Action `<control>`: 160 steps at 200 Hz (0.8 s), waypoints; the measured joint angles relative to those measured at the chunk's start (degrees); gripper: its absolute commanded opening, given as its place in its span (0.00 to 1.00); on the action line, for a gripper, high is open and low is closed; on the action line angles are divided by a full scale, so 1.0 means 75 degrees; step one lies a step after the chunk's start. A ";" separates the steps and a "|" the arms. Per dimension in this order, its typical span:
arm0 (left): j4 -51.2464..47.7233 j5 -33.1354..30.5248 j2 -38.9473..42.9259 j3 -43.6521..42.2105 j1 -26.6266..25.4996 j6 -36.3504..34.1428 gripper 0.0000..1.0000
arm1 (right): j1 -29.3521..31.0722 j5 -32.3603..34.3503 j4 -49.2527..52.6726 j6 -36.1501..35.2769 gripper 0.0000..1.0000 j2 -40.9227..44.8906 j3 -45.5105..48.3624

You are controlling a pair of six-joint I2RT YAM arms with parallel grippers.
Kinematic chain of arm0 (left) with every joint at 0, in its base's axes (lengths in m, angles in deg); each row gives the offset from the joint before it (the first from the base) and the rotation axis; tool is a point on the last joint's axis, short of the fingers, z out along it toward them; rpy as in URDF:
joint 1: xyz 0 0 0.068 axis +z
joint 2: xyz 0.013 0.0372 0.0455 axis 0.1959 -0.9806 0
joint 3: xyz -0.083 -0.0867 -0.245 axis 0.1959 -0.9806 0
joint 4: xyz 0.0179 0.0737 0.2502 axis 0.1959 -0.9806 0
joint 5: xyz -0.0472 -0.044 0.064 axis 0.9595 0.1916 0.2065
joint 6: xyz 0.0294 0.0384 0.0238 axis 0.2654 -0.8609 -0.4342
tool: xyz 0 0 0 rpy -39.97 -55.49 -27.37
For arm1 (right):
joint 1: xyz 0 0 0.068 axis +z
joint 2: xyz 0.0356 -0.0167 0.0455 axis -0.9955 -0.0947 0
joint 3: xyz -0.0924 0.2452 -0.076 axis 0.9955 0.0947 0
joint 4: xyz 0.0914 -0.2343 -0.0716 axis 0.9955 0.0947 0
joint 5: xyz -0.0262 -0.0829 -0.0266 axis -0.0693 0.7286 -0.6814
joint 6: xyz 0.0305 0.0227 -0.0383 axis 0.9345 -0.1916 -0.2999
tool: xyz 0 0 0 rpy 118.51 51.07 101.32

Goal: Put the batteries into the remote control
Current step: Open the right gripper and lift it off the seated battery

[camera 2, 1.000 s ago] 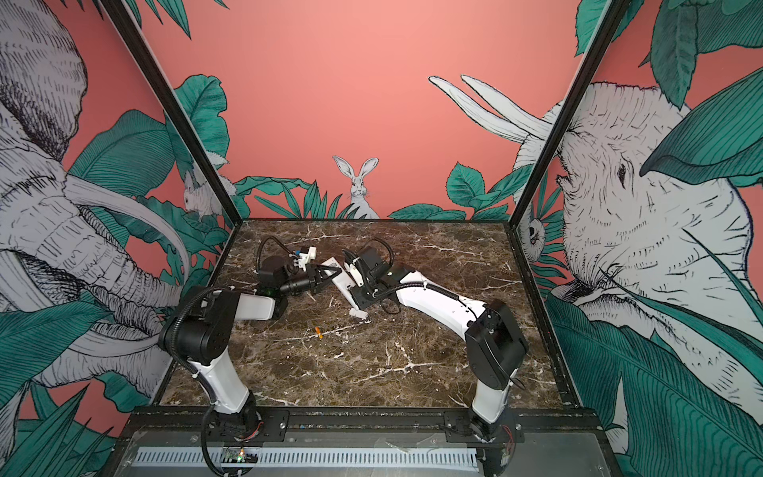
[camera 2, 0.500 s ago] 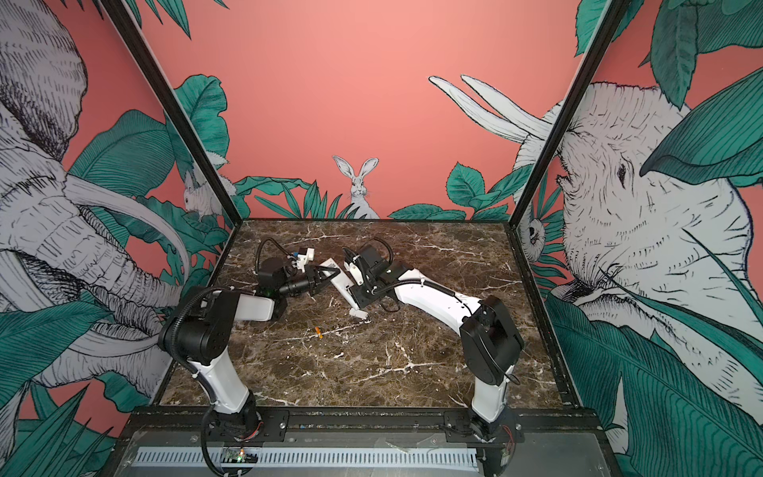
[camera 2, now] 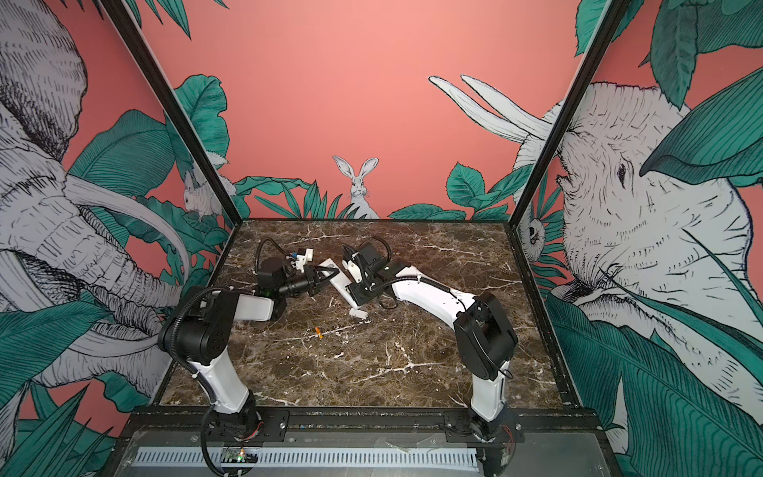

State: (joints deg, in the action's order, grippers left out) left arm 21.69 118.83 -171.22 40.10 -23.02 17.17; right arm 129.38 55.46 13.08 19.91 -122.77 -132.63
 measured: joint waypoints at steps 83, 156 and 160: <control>-0.0478 0.0058 0.0163 0.0009 -0.0015 -0.0163 0.00 | -0.0111 -0.0289 -0.0184 -0.0085 0.11 -0.0105 -0.0087; -0.1990 0.0373 0.1134 0.0143 -0.0137 -0.1673 0.00 | -0.0137 -0.0280 -0.0565 -0.0108 0.24 0.1303 0.1221; -0.2002 0.0393 0.1174 0.0143 -0.0146 -0.1737 0.00 | -0.0149 -0.0268 -0.0612 -0.0108 0.26 0.1495 0.1378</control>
State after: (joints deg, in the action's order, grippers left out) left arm 6.67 121.79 -162.41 41.17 -24.11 4.14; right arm 128.27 53.45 8.49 19.11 -111.56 -122.30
